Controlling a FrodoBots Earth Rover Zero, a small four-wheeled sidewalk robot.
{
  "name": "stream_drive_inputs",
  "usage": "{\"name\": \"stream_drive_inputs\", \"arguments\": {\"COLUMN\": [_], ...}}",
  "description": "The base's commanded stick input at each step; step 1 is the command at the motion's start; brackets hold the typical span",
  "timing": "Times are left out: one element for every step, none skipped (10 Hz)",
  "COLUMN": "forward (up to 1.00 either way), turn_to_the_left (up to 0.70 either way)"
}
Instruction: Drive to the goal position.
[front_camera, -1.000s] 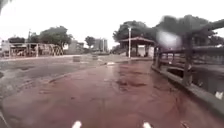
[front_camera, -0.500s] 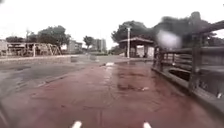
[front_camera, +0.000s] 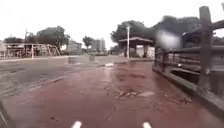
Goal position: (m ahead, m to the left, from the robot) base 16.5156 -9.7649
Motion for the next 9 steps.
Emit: {"name": "stream_drive_inputs", "arguments": {"forward": [0.5,0.5,0.5,0.5,0.5,0.5,0.5,0.5,0.5], "turn_to_the_left": [0.0,0.0,0.0,0.0,0.0,0.0,0.0,0.0,0.0]}}
